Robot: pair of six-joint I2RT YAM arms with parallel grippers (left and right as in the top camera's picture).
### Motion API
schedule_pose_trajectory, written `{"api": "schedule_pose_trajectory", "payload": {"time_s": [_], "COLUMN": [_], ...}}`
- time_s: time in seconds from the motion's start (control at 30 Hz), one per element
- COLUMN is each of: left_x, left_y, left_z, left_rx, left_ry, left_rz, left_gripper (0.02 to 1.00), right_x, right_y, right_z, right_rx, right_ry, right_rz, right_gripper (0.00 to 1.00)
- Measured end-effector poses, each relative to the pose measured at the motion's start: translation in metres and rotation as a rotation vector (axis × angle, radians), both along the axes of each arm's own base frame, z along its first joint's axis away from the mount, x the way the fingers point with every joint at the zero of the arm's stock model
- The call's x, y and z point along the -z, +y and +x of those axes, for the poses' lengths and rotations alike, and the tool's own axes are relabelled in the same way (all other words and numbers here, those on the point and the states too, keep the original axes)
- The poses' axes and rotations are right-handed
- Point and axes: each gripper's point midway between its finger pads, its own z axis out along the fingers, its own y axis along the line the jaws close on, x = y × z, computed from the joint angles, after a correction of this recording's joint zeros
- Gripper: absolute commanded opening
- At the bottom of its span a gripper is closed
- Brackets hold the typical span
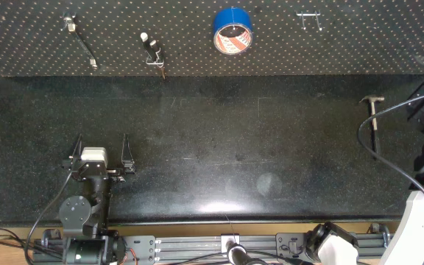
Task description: Place Tools Onto Pegboard
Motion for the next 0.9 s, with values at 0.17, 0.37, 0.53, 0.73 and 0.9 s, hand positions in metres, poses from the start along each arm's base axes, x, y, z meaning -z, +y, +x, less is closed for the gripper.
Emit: {"api": "schedule_pose_trajectory", "payload": {"time_s": [0.17,0.37,0.53,0.73,0.9], "left_x": [0.0,0.0,0.0,0.0,0.0], "left_y": [0.0,0.0,0.0,0.0,0.0], "left_z": [0.0,0.0,0.0,0.0,0.0], "left_rx": [0.0,0.0,0.0,0.0,0.0], "left_ry": [0.0,0.0,0.0,0.0,0.0], "left_rz": [0.0,0.0,0.0,0.0,0.0], "left_gripper": [0.996,0.996,0.996,0.993,0.996], "right_x": [0.0,-0.005,0.006,0.072,0.104], "right_y": [-0.001,-0.014,-0.02,-0.018,-0.012], "right_z": [0.002,-0.003,-0.009,-0.004,-0.01], "right_rx": [-0.002,0.036,0.022,-0.112,-0.194], "right_ry": [0.001,0.026,0.13,0.396,0.536], "right_rz": [-0.006,-0.081,-0.132,-0.048,0.009], "right_gripper": [0.952,0.952,0.952,0.954,0.952]}}
